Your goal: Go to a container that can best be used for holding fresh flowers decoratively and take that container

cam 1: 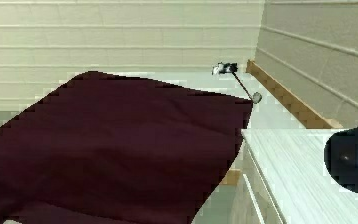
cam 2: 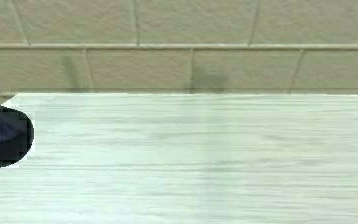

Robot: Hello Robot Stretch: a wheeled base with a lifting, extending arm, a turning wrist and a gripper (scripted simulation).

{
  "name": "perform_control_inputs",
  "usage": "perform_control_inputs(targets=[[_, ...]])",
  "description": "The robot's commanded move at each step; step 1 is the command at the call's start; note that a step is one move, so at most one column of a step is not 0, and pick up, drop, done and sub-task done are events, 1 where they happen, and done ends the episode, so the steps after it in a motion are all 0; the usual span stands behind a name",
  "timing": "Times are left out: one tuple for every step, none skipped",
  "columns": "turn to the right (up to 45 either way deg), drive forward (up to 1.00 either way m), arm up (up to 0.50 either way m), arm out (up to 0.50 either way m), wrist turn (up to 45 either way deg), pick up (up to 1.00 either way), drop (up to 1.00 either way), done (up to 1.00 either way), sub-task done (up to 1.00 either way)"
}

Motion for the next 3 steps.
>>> perform_control_inputs(targets=[[0.0,0.50,0.00,0.00,0.0,0.00,0.00,0.00,0.00],[0.0,0.00,0.50,0.00,0.0,0.00,0.00,0.00,0.00],[0.0,0.00,0.38,0.00,0.0,0.00,0.00,0.00,0.00]])
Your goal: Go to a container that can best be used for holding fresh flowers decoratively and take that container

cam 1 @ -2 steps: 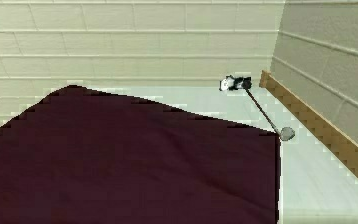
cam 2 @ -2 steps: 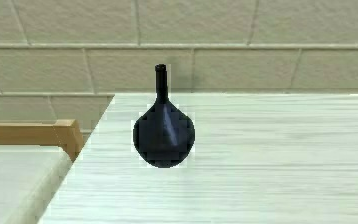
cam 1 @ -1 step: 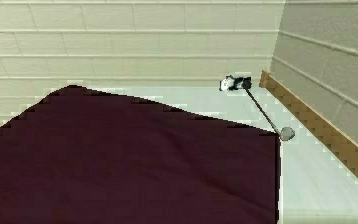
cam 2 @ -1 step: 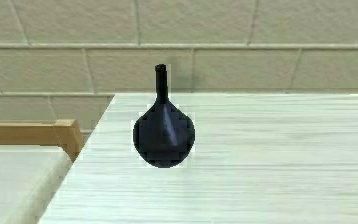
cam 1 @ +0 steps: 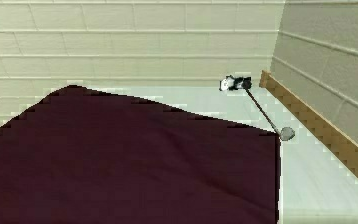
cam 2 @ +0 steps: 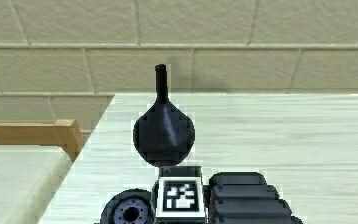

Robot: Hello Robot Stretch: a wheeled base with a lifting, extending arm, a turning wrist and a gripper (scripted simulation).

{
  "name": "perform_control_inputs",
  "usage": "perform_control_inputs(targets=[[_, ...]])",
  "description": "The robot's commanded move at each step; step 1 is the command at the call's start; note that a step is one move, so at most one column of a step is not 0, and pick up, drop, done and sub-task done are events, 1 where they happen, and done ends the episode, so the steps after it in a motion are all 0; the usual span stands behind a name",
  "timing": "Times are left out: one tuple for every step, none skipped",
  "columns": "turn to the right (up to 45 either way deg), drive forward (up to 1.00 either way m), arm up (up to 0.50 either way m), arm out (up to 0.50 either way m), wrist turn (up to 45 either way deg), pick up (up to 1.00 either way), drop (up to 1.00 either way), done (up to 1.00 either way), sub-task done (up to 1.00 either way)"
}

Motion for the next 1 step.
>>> perform_control_inputs(targets=[[0.0,0.00,0.00,0.10,0.0,0.00,0.00,0.00,0.00]])
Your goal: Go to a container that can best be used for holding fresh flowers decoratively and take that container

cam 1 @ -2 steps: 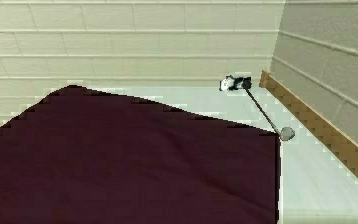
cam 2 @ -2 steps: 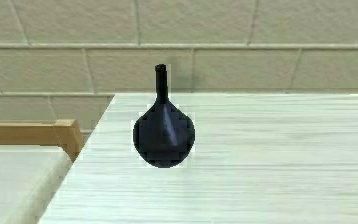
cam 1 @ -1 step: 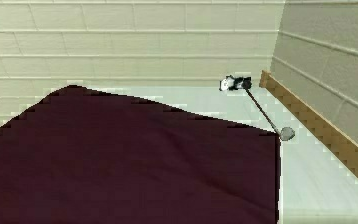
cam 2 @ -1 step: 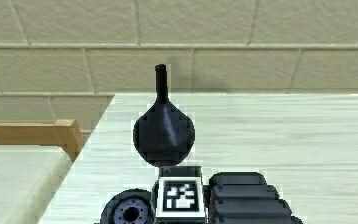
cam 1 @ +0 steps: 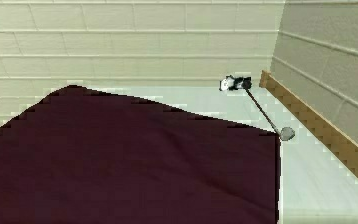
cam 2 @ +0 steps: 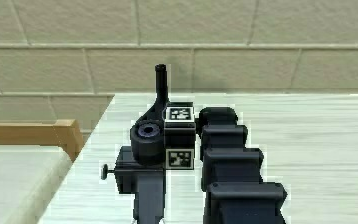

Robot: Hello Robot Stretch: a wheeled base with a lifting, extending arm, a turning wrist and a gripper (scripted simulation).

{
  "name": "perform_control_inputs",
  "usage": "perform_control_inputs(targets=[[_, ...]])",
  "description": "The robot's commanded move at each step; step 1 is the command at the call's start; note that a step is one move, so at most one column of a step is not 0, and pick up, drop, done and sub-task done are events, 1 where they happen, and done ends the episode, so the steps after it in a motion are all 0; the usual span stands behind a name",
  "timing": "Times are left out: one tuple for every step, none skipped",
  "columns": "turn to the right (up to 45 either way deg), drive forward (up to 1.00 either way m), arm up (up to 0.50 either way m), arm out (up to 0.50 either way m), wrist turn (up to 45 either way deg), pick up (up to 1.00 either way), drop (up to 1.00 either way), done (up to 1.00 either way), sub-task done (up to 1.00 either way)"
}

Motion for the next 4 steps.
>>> perform_control_inputs(targets=[[0.0,0.00,0.00,0.00,45.0,0.00,0.00,0.00,0.00],[0.0,0.00,0.00,0.00,45.0,0.00,0.00,0.00,0.00],[0.0,0.00,0.00,0.00,45.0,0.00,0.00,0.00,0.00],[0.0,0.00,0.00,0.00,39.0,0.00,0.00,0.00,0.00]])
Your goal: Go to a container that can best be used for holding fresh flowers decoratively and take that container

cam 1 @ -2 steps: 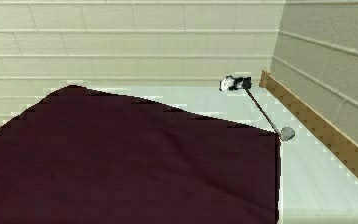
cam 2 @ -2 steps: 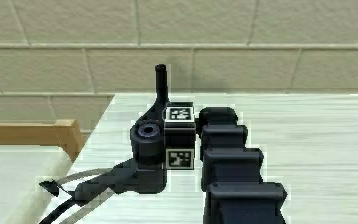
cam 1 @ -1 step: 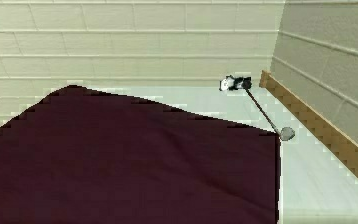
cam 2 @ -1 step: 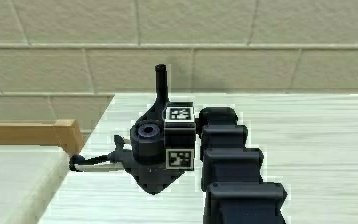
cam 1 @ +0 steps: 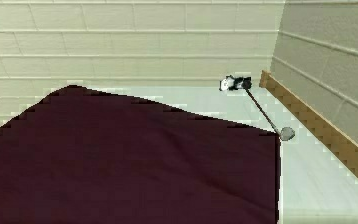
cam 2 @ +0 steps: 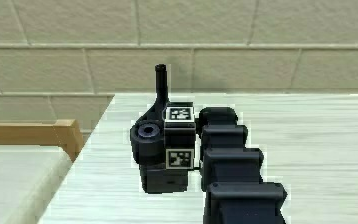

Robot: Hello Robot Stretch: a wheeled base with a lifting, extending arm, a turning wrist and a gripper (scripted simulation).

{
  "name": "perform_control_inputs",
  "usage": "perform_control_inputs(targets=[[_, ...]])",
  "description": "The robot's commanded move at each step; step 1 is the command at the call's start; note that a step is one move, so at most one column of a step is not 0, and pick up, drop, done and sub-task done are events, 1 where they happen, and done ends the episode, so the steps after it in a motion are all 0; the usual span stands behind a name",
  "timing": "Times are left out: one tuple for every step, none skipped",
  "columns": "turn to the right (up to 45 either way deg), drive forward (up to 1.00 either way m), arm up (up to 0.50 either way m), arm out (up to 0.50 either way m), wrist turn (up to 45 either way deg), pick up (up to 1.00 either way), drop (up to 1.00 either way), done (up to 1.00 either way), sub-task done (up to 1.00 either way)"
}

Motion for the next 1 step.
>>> perform_control_inputs(targets=[[0.0,0.00,0.00,0.00,0.0,1.00,0.00,0.00,0.00]])
